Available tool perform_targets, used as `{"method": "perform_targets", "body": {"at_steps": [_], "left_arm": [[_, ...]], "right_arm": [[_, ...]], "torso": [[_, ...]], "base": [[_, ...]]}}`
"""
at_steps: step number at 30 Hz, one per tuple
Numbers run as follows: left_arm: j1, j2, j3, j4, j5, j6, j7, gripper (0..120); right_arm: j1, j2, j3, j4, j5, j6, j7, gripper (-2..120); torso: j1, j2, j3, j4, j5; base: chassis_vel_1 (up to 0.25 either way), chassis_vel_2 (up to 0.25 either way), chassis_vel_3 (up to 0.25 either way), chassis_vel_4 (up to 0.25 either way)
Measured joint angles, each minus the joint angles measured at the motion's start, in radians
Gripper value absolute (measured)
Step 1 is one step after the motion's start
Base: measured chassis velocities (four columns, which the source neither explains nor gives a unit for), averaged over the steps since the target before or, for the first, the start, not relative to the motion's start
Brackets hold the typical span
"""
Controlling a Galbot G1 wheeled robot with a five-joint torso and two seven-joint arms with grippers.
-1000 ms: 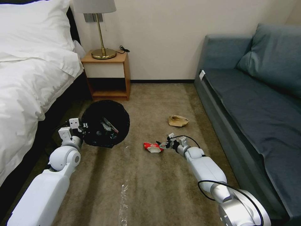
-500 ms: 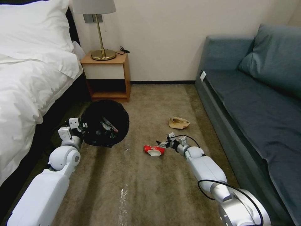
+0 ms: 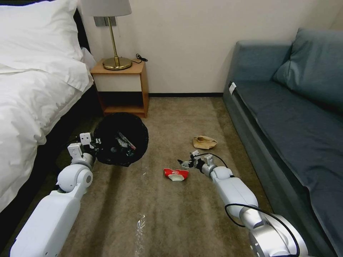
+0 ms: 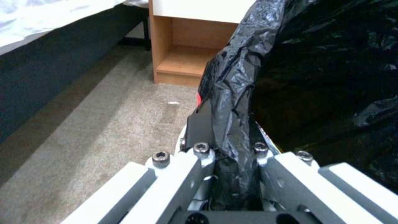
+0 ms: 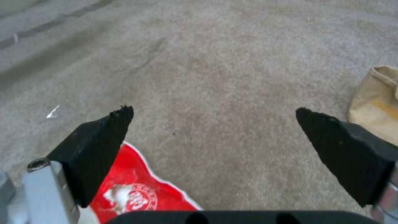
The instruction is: Pick up the trash bin, then pick up the garbage on the floor and place it into the trash bin.
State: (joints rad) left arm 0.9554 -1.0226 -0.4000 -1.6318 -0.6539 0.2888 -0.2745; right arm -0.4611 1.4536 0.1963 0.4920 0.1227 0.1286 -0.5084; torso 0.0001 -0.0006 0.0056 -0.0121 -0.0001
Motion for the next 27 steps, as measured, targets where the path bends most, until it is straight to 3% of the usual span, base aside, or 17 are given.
{"method": "perform_targets", "body": {"at_steps": [27], "left_arm": [[0.017,-0.008,-0.002,-0.004,0.003,-0.001,0.007,2]], "right_arm": [[-0.008,-0.004,0.011,-0.002,-0.001,0.000,-0.009,100]], "torso": [[0.000,0.000,0.000,0.0001,0.0002]], "base": [[-0.087,0.086,0.087,-0.087]]}}
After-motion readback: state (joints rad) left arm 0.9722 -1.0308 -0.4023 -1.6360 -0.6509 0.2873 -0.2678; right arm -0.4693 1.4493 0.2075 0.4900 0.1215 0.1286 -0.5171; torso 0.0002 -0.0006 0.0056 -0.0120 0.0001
